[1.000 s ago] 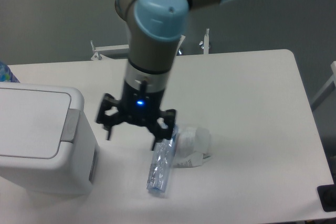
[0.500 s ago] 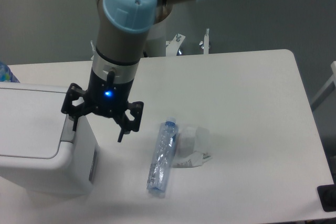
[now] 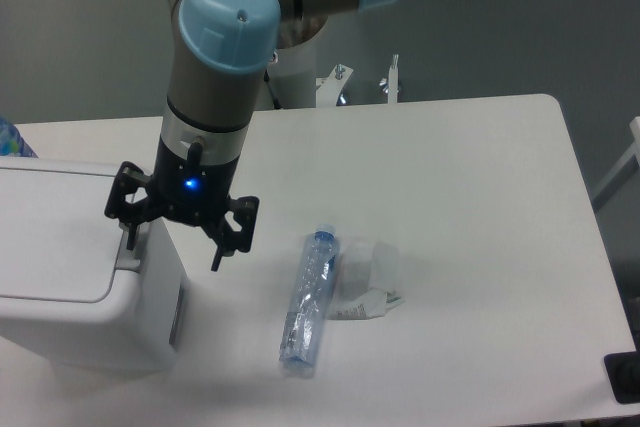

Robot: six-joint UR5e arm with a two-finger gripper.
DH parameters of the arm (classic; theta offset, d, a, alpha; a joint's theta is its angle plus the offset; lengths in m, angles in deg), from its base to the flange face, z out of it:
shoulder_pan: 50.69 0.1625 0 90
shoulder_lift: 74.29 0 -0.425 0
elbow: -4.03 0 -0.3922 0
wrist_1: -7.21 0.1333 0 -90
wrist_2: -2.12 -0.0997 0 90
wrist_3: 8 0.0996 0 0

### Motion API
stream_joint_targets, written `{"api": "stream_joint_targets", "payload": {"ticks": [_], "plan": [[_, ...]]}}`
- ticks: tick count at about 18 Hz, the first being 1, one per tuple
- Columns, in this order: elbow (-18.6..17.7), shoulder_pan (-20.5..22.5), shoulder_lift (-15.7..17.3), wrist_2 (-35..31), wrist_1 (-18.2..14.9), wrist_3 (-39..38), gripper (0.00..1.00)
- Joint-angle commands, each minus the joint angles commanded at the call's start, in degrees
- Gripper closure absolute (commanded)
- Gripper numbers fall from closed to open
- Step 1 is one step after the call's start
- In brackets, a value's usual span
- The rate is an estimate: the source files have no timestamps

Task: Open the trash can
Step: 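Push the lid edge with the gripper fingers to flip the lid open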

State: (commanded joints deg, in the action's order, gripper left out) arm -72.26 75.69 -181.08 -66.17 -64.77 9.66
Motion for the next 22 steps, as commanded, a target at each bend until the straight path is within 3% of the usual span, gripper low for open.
{"api": "stream_joint_targets", "payload": {"ticks": [22], "plan": [[-0.09, 0.00, -0.26, -0.87, 0.53, 0.18, 0.00]]}}
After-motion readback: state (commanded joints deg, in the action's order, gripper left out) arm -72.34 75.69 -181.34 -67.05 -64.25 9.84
